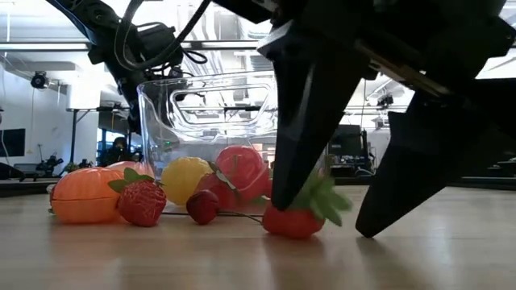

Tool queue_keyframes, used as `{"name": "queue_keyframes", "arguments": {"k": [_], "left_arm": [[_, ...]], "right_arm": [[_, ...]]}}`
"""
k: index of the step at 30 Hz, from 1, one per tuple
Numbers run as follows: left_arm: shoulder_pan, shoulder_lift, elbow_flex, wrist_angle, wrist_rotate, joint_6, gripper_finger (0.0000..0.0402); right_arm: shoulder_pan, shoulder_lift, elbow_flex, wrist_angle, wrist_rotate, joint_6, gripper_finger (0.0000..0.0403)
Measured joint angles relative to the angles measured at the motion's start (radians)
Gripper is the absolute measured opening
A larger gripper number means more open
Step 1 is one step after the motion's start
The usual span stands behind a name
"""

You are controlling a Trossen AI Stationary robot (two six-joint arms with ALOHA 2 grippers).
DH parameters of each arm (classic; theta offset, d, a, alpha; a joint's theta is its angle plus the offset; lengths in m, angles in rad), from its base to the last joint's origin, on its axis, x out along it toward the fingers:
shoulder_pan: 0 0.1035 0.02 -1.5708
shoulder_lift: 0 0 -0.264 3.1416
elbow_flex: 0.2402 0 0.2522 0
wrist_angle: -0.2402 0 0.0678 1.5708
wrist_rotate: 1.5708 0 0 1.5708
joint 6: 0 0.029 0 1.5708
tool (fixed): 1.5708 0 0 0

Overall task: Pick and placing Produce into tupperware
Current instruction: Put the strawberry into the transparent bin

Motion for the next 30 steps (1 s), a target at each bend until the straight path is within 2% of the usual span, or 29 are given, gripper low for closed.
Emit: {"name": "queue_keyframes", "arguments": {"k": [10,19,30], "left_arm": [[0.0,-0.001,0.003,-0.003,0.0,0.0,0.0265],[0.0,-0.013,0.0,-0.003,0.001,0.0,0.0265],[0.0,-0.013,-0.001,0.005,0.001,0.008,0.0265]], "right_arm": [[0.004,0.0,0.028,-0.001,0.017,-0.077,0.0242],[0.019,-0.002,0.145,-0.138,0.052,-0.113,0.0242],[0.009,0.0,0.111,-0.142,0.049,-0.262,0.0242]]}}
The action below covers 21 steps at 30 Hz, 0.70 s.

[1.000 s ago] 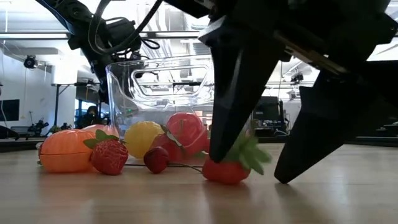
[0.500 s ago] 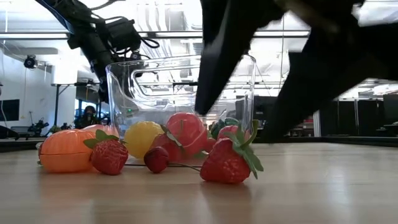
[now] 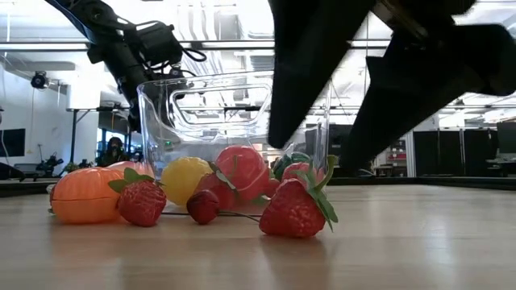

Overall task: Pick and placing Produce into tupperware
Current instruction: Put the strawberry into the transparent bin

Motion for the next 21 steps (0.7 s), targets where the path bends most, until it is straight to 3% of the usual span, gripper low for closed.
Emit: {"name": "queue_keyframes", "arguments": {"k": [13,21], "left_arm": [[-0.001,-0.007,-0.002,-0.002,0.0,0.0,0.0265],[-0.001,-0.007,-0.002,0.0,0.0,0.011,0.0265]], "right_arm": [[-0.002,0.0,-0.025,0.097,-0.007,-0.398,0.0242],[-0.002,0.0,-0.028,0.11,-0.007,-0.401,0.0242]]}}
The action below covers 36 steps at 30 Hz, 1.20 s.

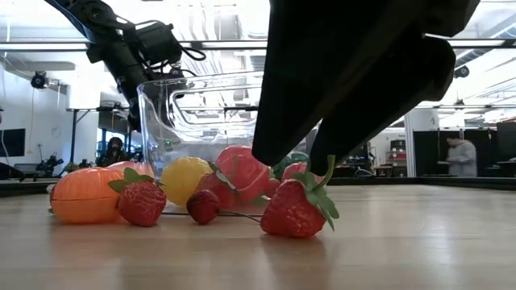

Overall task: Pick and placing Produce into tupperware
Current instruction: Put the strawberry into the transparent bin

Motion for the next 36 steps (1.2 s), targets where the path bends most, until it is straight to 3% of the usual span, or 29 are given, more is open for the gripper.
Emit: {"name": "queue_keyframes", "arguments": {"k": [36], "left_arm": [[0.001,0.0,0.003,0.0,0.0,0.066,0.0265]], "right_arm": [[-0.035,0.002,-0.085,0.095,0.009,0.118,0.0242]]}}
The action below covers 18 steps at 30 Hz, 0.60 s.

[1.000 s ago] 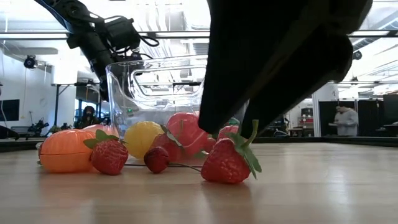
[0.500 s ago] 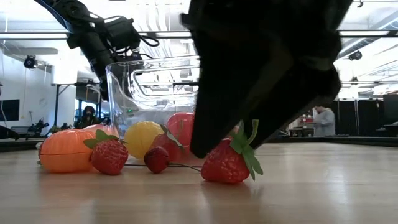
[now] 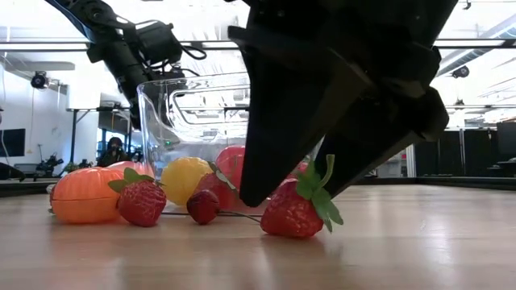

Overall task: Pick and placing Produce into tupperware
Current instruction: Put the strawberry into the transparent bin

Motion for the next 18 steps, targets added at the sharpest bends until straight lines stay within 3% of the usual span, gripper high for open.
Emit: {"name": "queue_keyframes", "arguments": {"k": [9,18], "left_arm": [[0.0,0.0,-0.003,0.0,0.0,0.0,0.0265],[0.0,0.0,-0.003,-0.001,0.0,0.0,0.0265]], "right_arm": [[0.0,0.0,-0.02,0.011,-0.002,0.005,0.024],[-0.001,0.0,-0.043,0.011,-0.008,0.031,0.0202]]}}
